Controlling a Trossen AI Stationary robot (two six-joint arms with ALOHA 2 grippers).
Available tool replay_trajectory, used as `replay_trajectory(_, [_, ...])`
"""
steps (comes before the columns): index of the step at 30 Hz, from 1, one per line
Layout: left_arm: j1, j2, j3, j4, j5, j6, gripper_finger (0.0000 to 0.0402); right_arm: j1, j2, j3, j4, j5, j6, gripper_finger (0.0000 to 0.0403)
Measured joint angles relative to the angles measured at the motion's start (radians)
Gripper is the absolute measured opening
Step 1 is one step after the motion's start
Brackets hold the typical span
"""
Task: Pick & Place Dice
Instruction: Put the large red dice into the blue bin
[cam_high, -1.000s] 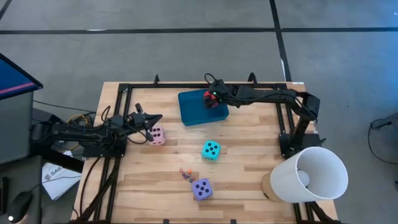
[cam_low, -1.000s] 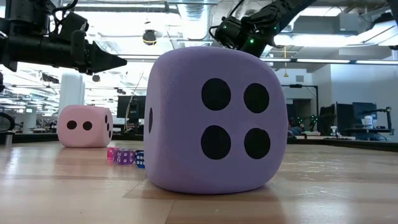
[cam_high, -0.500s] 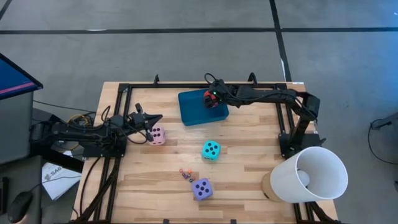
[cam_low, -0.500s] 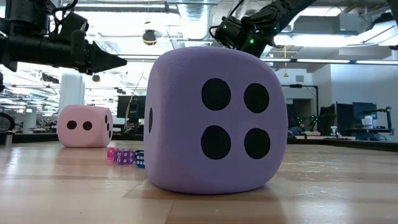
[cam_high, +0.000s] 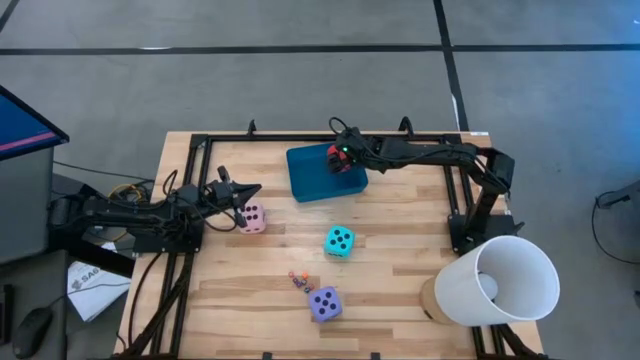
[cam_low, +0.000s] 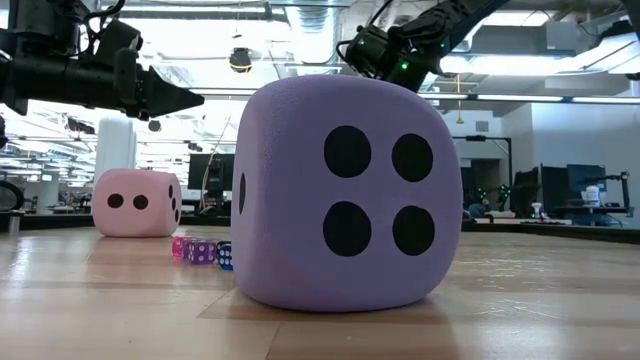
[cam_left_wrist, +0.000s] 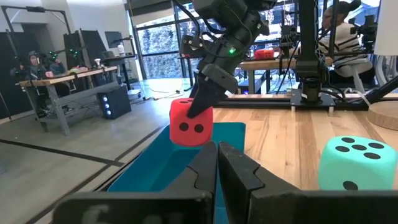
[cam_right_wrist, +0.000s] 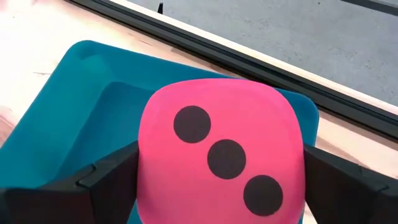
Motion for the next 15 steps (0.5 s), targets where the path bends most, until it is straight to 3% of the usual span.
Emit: replay_trajectory(15, [0.000,0.000,0.000,0.000,0.000,0.000,0.0006,-0.003,0.000,0.000,0.042,0.010,0.000,0.0368])
